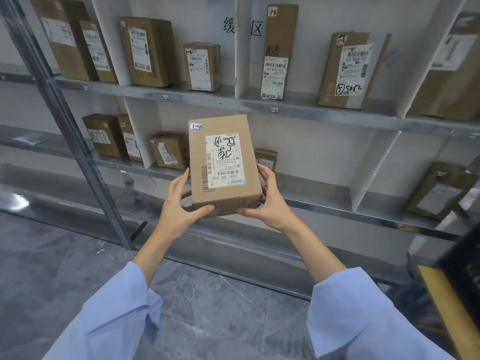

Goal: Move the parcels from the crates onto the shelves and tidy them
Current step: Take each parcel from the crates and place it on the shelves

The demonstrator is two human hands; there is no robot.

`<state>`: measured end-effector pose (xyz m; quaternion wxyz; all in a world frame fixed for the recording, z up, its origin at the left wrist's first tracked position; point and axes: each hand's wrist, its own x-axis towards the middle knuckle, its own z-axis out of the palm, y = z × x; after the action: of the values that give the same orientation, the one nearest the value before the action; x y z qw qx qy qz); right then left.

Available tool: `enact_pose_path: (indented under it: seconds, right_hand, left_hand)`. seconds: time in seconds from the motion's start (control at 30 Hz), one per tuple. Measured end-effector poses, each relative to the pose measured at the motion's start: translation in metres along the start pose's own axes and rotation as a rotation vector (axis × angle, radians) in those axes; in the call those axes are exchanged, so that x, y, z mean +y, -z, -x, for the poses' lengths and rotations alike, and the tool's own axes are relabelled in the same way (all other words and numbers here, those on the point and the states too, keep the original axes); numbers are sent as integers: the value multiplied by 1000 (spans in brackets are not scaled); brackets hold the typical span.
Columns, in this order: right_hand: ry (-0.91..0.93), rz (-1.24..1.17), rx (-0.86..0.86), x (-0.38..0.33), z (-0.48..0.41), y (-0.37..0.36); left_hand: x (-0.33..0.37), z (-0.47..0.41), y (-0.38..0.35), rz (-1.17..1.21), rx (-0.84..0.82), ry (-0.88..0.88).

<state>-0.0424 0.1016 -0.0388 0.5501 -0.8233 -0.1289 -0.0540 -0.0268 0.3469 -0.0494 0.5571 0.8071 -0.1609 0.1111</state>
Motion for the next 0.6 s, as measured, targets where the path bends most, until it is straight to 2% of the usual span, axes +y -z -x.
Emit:
enact_pose_path:
  seconds: [0.23, 0.37, 0.6]
  right_hand:
    - [-104, -67, 46, 0, 6, -4]
    - [-106, -52, 48, -2, 5, -15]
    - [-95, -32, 23, 2, 3, -47]
  left_hand:
    - [-9, 5, -4, 46, -29, 28]
    - [-15, 11, 3, 83, -46, 45]
    - [-25, 20, 27, 5, -43, 102]
